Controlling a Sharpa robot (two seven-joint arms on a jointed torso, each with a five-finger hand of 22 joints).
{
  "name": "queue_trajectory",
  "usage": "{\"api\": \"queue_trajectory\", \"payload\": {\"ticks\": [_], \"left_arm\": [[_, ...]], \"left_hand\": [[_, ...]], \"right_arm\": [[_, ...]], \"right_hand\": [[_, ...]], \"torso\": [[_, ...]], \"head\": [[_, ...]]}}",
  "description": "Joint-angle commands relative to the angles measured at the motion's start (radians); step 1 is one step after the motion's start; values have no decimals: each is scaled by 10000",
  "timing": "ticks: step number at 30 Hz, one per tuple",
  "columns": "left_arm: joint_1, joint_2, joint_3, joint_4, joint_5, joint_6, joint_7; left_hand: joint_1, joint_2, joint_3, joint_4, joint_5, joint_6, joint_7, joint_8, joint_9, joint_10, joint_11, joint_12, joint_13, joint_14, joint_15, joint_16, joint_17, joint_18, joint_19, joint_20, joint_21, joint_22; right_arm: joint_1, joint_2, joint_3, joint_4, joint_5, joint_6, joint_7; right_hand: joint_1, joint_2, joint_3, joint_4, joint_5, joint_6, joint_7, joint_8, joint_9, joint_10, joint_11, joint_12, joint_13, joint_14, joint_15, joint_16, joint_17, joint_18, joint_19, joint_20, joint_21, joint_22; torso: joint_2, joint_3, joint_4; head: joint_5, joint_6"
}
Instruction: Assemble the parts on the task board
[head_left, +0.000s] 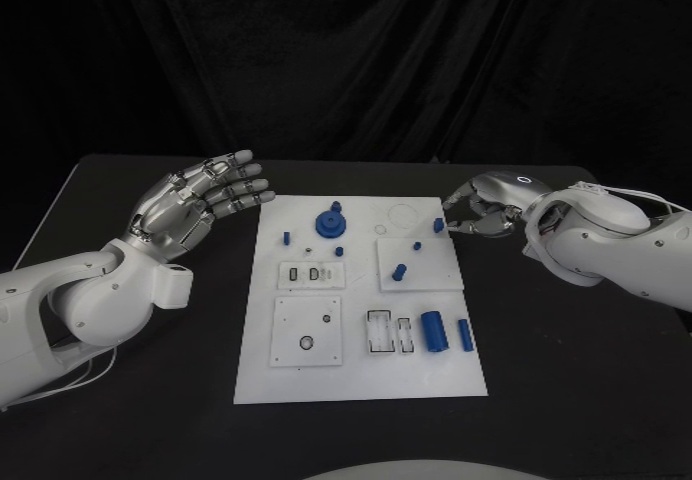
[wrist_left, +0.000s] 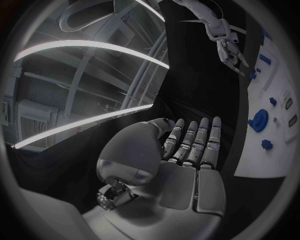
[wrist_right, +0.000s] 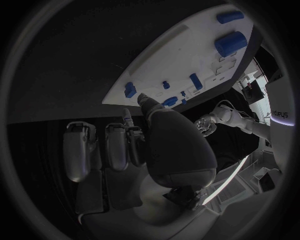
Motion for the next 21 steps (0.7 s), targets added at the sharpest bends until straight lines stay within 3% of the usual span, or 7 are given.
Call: {"api": "queue_trajectory", "payload": {"ticks": [1, 5, 21], "left_arm": [[-19, 22, 9, 15, 62, 113, 564], [-22, 8, 9, 21, 62, 121, 546], [-31, -4, 9, 7, 62, 172, 497]], "left_hand": [[-65, -1, 69, -1, 15, 24, 70, 14, 0, 2, 77, 60, 7, -87, 7, 32, -14, -100, -60, 17, -10, -15], [-65, -1, 69, -1, 15, 24, 70, 14, 0, 2, 77, 60, 7, -87, 7, 32, -14, -100, -60, 17, -10, -15], [-73, -3, 88, 0, 16, 26, 71, 16, 1, 4, 77, 62, 7, -93, 7, 39, -15, -100, -63, 17, -8, -15]], "right_arm": [[-45, 102, 5, -128, 40, 49, -264], [-109, 300, 6, -343, 40, 162, -276], [-345, 913, 8, -1147, 41, 322, -198]], "right_hand": [[57, -30, -54, 11, -41, -99, -4, -68, -22, 126, -88, -72, 1444, 663, -86, -39, 1658, 99, 355, -90, -54, 2034], [79, -32, -69, 21, -56, -156, 0, -68, -39, 79, -88, -103, 1387, 645, -85, -95, 1611, 121, 310, -90, -130, 1997], [225, -87, -153, 17, -167, -318, 36, -41, -94, -84, -54, -206, 1211, 565, -55, -285, 1460, 175, 184, -69, -347, 1899]], "torso": [[9, 3, 7], [-6, -11, -14], [-11, -10, -38]], "head": [[4, -14], [10, -32], [29, -72]]}}
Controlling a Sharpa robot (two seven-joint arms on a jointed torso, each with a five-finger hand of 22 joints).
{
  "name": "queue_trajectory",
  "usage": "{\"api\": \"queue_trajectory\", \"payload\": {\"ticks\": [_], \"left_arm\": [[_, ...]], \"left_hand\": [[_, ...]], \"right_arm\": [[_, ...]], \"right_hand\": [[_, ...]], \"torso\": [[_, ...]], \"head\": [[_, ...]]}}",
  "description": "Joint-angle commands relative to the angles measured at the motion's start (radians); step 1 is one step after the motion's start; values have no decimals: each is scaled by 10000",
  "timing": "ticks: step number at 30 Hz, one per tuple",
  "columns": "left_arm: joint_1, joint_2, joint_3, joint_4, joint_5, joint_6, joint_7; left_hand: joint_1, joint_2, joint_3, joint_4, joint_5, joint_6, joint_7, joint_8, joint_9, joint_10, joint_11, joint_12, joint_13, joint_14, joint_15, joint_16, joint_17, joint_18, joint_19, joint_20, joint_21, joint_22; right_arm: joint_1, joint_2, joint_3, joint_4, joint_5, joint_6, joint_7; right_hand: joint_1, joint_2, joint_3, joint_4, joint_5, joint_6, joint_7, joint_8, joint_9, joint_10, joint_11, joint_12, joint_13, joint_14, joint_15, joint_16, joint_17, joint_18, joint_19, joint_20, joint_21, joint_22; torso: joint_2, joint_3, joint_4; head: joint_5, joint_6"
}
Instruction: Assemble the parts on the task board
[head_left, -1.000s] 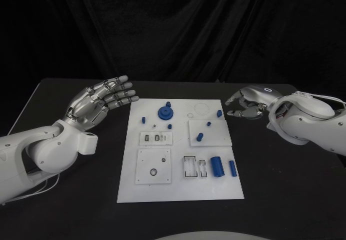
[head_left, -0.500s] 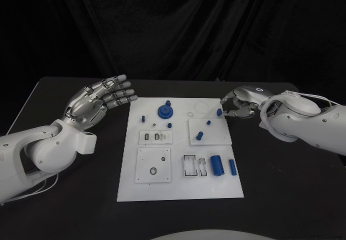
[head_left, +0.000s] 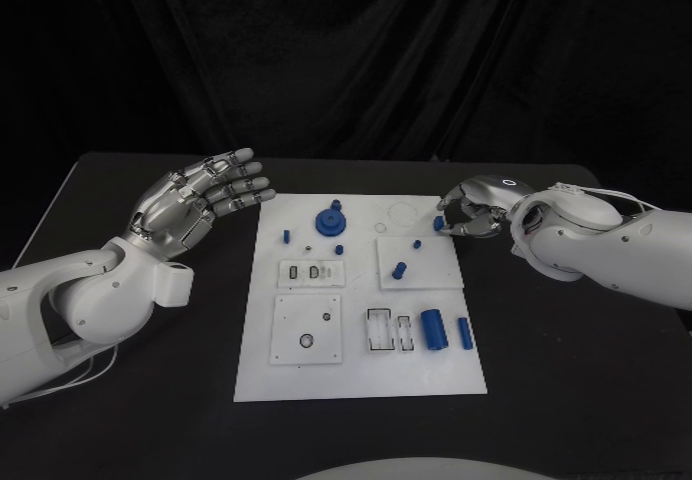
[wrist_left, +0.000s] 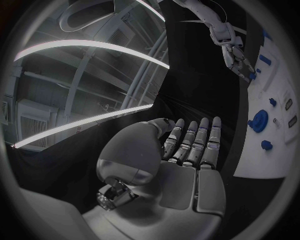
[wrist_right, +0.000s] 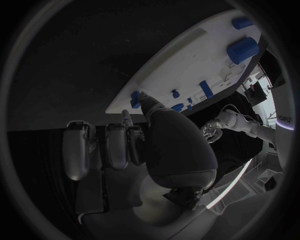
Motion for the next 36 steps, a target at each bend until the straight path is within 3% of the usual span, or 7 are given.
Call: {"api": "queue_trajectory", "payload": {"ticks": [1, 26, 36], "left_arm": [[-17, 3, 9, 17, 53, 152, 491], [-50, 29, 10, -20, 53, 285, 348], [-80, 34, 10, -56, 53, 320, 292]], "left_hand": [[-79, -5, 46, 1, 16, 15, 73, 13, 0, 3, 76, 63, 7, -98, 8, 43, -15, -101, -66, 17, -8, -15], [-87, -6, 61, 5, 14, -3, 78, 7, -3, 1, 79, 63, 7, -107, 9, 45, -17, -102, -71, 17, -9, -16], [-97, -4, 77, 12, 10, -20, 85, 0, -5, -4, 82, 62, 6, -118, 10, 47, -19, -103, -79, 17, -11, -17]], "right_arm": [[-57, 52, 6, -90, -11, 78, -107], [-181, 230, 10, -255, -36, -181, 128], [-205, 341, 12, -366, -36, -271, 204]], "right_hand": [[117, 27, -61, -26, -64, -79, 0, -34, -10, -54, -17, -55, 1207, 558, -54, -67, 1436, 178, 178, -68, -68, 1897], [378, 106, -266, 24, -22, 999, 9, 656, 425, -2, 7, -10, 1291, 550, -33, -90, 1419, 184, 179, -42, -139, 1907], [442, 174, -297, 34, 353, 1076, -8, 891, 602, -14, -5, -16, 1283, 546, -43, -102, 1410, 190, 172, -53, -175, 1907]], "torso": [[1, 0, 0], [-10, -3, 13], [-9, -6, 15]], "head": [[-10, -12], [-11, -67], [1, -95]]}}
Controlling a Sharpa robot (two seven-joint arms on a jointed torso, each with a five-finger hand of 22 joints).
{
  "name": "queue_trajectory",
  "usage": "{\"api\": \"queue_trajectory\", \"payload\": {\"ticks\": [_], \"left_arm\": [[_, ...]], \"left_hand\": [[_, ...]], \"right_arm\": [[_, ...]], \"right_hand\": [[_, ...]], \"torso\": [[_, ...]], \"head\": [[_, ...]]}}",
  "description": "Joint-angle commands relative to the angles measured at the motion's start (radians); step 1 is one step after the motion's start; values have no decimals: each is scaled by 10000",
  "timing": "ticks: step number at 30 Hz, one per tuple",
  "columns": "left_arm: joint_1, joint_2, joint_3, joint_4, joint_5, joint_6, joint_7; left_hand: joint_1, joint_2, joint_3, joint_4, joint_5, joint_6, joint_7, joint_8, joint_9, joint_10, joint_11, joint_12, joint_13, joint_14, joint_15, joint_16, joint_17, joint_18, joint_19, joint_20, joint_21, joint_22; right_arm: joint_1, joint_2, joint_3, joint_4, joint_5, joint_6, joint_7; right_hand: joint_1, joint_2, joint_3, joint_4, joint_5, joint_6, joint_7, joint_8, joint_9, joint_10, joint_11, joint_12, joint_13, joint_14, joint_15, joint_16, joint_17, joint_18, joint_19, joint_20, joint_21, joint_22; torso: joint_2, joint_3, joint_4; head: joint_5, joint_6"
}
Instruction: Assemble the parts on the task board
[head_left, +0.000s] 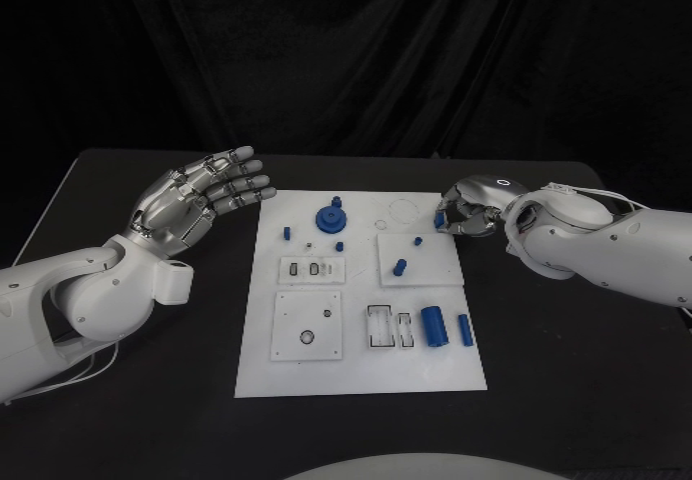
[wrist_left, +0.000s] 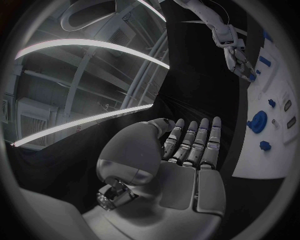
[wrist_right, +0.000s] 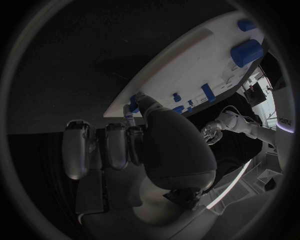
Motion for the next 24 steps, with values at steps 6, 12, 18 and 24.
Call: {"api": "queue_trajectory", "payload": {"ticks": [6, 12, 18, 24], "left_arm": [[-41, 26, 9, -4, 47, 197, 271], [-52, -1, 9, 2, 47, 196, 259], [-58, -32, 9, 8, 47, 184, 249], [-60, -63, 9, 20, 47, 152, 230]], "left_hand": [[-100, -3, 55, -14, 9, -24, 88, -1, -6, -6, 82, 61, 6, -51, 9, 48, -12, -104, -81, 17, -12, -18], [-100, -3, 55, -14, 9, -24, 88, -1, -6, -6, 82, 61, 6, -51, 9, 48, -12, -104, -81, 17, -12, -18], [-100, -3, 55, -14, 9, -24, 88, -1, -6, -6, 82, 61, 6, -51, 9, 48, -12, -104, -81, 17, -12, -18], [-111, -2, 75, -8, 7, -14, 96, 3, -4, -11, 85, 60, 5, -62, 11, 52, -13, -105, -91, 17, -14, -19]], "right_arm": [[-47, 96, 6, -76, -37, -236, 95], [-53, 77, 8, -43, -37, -687, 209], [-51, -5, 16, 110, -37, -1264, 301], [119, -264, 34, 840, -37, -1769, 293]], "right_hand": [[146, 132, -26, 14, 613, -13, 17, 188, 133, -20, -9, -20, 1279, 547, -41, -62, 1416, 190, 178, -63, -57, 1919], [279, 256, 84, -92, 1379, 342, -56, 673, 474, 10, -18, -1, 1322, 560, -54, -31, 1442, 182, 203, -71, -41, 1947], [287, 273, 143, -156, 2005, 406, -107, 1051, 780, 40, -17, 16, 1359, 577, -62, 9, 1475, 172, 231, -79, -12, 1979], [283, 265, 209, -195, 2374, 494, -136, 1349, 1018, 75, 11, 35, 1398, 591, -45, 41, 1501, 164, 252, -69, 8, 2002]], "torso": [[5, -1, 6], [7, -3, 0], [1, -3, 8], [-1, -3, -17]], "head": [[-1, 12], [28, 12], [49, 29], [125, 5]]}}
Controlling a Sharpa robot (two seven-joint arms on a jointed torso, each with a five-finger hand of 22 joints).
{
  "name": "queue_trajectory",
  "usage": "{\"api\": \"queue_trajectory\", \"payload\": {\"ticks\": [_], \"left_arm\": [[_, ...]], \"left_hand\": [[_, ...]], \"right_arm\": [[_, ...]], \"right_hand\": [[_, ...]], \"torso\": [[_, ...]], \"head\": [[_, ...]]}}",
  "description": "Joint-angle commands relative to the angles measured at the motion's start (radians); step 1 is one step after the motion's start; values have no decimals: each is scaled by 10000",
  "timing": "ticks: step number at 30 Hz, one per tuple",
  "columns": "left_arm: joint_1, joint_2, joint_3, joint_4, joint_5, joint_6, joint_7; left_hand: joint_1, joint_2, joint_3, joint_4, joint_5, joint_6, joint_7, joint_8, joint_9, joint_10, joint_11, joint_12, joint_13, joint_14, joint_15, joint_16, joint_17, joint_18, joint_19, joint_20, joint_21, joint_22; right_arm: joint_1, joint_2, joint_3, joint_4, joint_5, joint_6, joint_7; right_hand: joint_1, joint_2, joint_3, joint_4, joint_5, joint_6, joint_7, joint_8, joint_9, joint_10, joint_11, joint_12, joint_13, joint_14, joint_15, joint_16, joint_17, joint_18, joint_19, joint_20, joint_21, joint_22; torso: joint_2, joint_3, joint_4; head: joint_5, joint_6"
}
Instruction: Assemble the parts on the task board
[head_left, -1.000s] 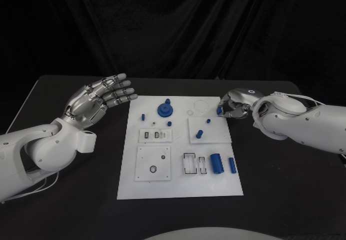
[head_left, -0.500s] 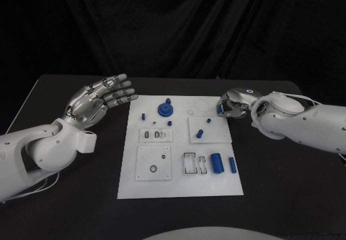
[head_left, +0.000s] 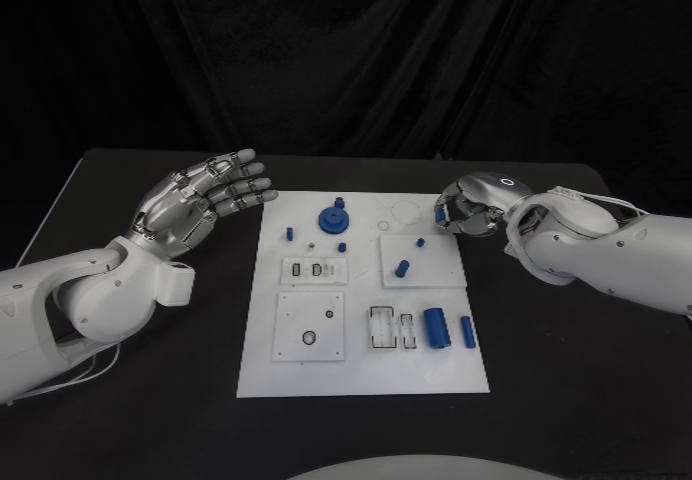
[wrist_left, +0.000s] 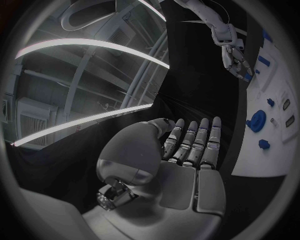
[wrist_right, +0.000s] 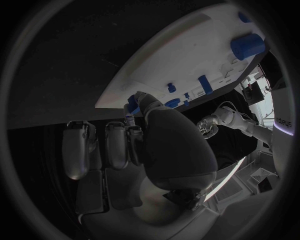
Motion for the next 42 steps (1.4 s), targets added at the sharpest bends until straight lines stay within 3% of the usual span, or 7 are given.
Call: {"api": "queue_trajectory", "payload": {"ticks": [1, 8, 15, 21, 30, 42], "left_arm": [[-15, -4, 9, 23, 45, 99, 227], [-16, 29, 9, 3, 45, 74, 206], [-17, 89, 9, -10, 45, 90, 172], [-17, 56, 9, 44, 45, 52, 142], [-19, 77, 9, 21, 45, 41, 115], [-27, 121, 9, -6, 45, 77, 87]], "left_hand": [[-111, -2, 75, -8, 7, -14, 96, 3, -4, -11, 85, 60, 5, -61, 12, 52, -15, -104, -88, 15, -14, -11], [-114, -4, 80, -7, 6, -6, 97, 6, -3, -10, 85, 61, 5, -63, 12, 54, -16, -104, -90, 15, -14, -11], [-116, -5, 85, -7, 5, -11, 98, 4, -4, -9, 85, 62, 6, -64, 12, 56, -16, -105, -91, 15, -14, -11], [-119, -6, 90, -6, 4, 11, 99, 13, -1, -9, 85, 63, 6, -66, 12, 58, -16, -105, -93, 15, -14, -11], [-122, -9, 94, -6, 4, 14, 99, 14, 0, -6, 85, 65, 7, -66, 12, 61, -16, -105, -94, 15, -14, -11], [-126, -12, 101, -6, 3, 15, 100, 16, 1, -2, 84, 68, 8, -66, 12, 65, -16, -105, -95, 16, -13, -11]], "right_arm": [[180, -100, 18, 438, -36, -784, 73], [616, -53, 24, 1616, -147, -700, 4], [607, 723, 23, 2225, -329, -67, 101], [313, 1450, 23, 2108, -406, 710, 91], [-88, 2444, 25, 1454, -871, 1232, -174], [-209, 2775, 28, 1193, -1249, 1257, -525]], "right_hand": [[41, 54, 47, -26, 109, 115, 4, 147, 125, 85, 13, 42, 1410, 593, -43, 79, 1508, 160, 260, -68, 21, 2010], [43, 50, 51, -31, 122, 117, 5, 167, 142, 101, 16, 51, 1428, 597, -42, 88, 1516, 165, 251, -66, 3, 2004], [78, 54, 83, -79, 144, 113, 4, 230, 201, 136, 17, 73, 1467, 609, -41, 113, 1535, 163, 259, -64, 12, 2011], [96, 72, 111, -113, 149, 129, -2, 294, 256, 103, 17, 54, 1430, 587, -39, 44, 1477, 183, 221, -63, -66, 1981], [41, 30, 113, -155, 145, 66, 7, 370, 348, 32, 21, 13, 1354, 558, -38, -34, 1412, 216, 162, -62, -190, 1938], [-53, -2, 102, -155, 61, -26, 20, 385, 395, 5, 33, -2, 1329, 544, -27, -69, 1383, 227, 142, -55, -240, 1923]], "torso": [[-4, -2, -19], [-3, -4, -2], [-3, -3, -8], [0, -3, 0], [1, -2, 3], [2, -1, 2]], "head": [[30, -27], [-1, -49], [-44, -33], [-23, -13], [77, -96], [76, -159]]}}
